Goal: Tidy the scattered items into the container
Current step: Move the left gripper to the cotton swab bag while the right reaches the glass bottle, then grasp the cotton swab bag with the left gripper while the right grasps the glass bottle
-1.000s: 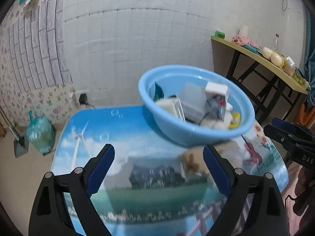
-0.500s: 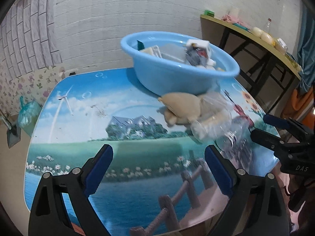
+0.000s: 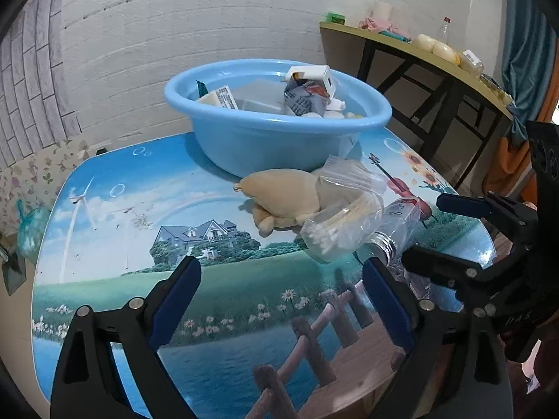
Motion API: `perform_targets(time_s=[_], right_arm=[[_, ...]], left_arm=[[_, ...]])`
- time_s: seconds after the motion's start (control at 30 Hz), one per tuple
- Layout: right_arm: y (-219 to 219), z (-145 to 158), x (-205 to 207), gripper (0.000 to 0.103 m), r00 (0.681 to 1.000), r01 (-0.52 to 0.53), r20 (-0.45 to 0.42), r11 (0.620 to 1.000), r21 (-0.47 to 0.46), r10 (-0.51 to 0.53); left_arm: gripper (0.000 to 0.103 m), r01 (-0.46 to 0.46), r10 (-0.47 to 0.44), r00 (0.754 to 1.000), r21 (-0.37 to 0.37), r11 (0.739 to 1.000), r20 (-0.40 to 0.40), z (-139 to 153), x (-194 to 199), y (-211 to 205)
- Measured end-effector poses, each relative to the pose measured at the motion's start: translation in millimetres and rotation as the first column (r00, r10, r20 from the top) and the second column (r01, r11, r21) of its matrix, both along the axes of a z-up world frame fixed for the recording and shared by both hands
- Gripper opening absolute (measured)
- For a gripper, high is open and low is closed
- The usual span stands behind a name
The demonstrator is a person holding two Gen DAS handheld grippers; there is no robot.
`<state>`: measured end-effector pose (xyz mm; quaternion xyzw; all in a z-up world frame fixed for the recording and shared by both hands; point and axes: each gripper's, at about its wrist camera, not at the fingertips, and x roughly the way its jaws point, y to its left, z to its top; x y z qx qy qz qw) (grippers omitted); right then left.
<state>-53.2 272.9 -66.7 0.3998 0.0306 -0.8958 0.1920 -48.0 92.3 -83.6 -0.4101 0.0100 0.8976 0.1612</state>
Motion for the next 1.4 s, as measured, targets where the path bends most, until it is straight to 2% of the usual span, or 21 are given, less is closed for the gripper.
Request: perform_targets(time_s=[0.27, 0.3, 0.33, 0.37, 0.7, 1.0, 1.03, 1.07, 1.1, 1.13, 1.27, 1.4], right_arm=[[-5.3, -14.6, -15.0, 0.1, 0.999, 0.004, 0.035, 0.999, 0.035, -0.005], [-3.5, -16.1, -16.7, 0.095, 0.999, 0.009, 0.039, 1.0, 0.03, -0.01], [0.4, -16.3, -18.1, 0.086, 0.999, 0.016, 0.04, 1.0, 0.01, -0.016], [3.6, -15.9, -19.4, 0.085, 0.999, 0.022, 0.043, 1.0, -0.007, -0.022], [38.5, -11.0, -20.9, 0.085, 0.994, 0.102, 0.028, 0.995, -0.014, -0.102], [49.5, -9.3, -20.7, 0.085, 0.989, 0.145, 0.013, 0.989, 0.014, -0.145], [52.2, -9.3, -20.6, 0.085, 0.989, 0.149, 0.017, 0.989, 0.005, -0.149], [54.4, -9.5, -20.5, 0.085, 0.988, 0.152, 0.021, 0.988, -0.004, -0.151], [55.9, -9.7, -20.2, 0.085, 0.988, 0.154, 0.026, 0.988, -0.011, -0.153], [55.9, -9.7, -19.9, 0.085, 0.988, 0.155, 0.025, 0.988, -0.007, -0.154], [54.4, -8.9, -16.1, 0.085, 0.989, 0.147, 0.019, 0.989, -0.002, -0.147], [52.6, -4.0, -12.3, 0.085, 0.99, 0.141, 0.008, 0.99, -0.005, -0.141]], left_arm=[[0.091, 0.008, -0.008, 1.0, -0.002, 1.0, 0.023, -5.5, -12.0, -2.7], [0.091, 0.012, -0.012, 1.0, -0.002, 1.0, 0.024, -5.9, -13.5, -1.6], [0.091, 0.015, -0.015, 1.0, 0.0, 1.0, 0.025, -5.8, -14.2, -1.1], [0.091, 0.02, -0.02, 0.999, 0.001, 1.0, 0.026, -6.4, -15.7, 1.0], [0.091, 0.111, -0.11, 0.993, -0.008, 0.994, 0.047, -13.1, -23.0, 38.0], [0.091, 0.18, -0.18, 0.98, 0.006, 0.984, 0.082, -21.3, -29.3, 66.8], [0.088, 0.182, -0.183, 0.98, 0.011, 0.983, 0.083, -22.4, -29.5, 68.5], [0.068, 0.184, -0.185, 0.979, 0.016, 0.983, 0.084, -23.2, -29.6, 69.1], [0.044, 0.183, -0.184, 0.979, 0.011, 0.983, 0.087, -24.8, -30.1, 69.3], [0.035, 0.189, -0.188, 0.979, -0.009, 0.982, 0.075, -24.1, -29.4, 69.8], [0.021, 0.187, -0.191, 0.975, 0.051, 0.981, 0.114, -21.9, -31.4, 58.1], [0.02, 0.163, -0.166, 0.982, 0.039, 0.986, 0.091, -16.6, -21.1, 46.9]])
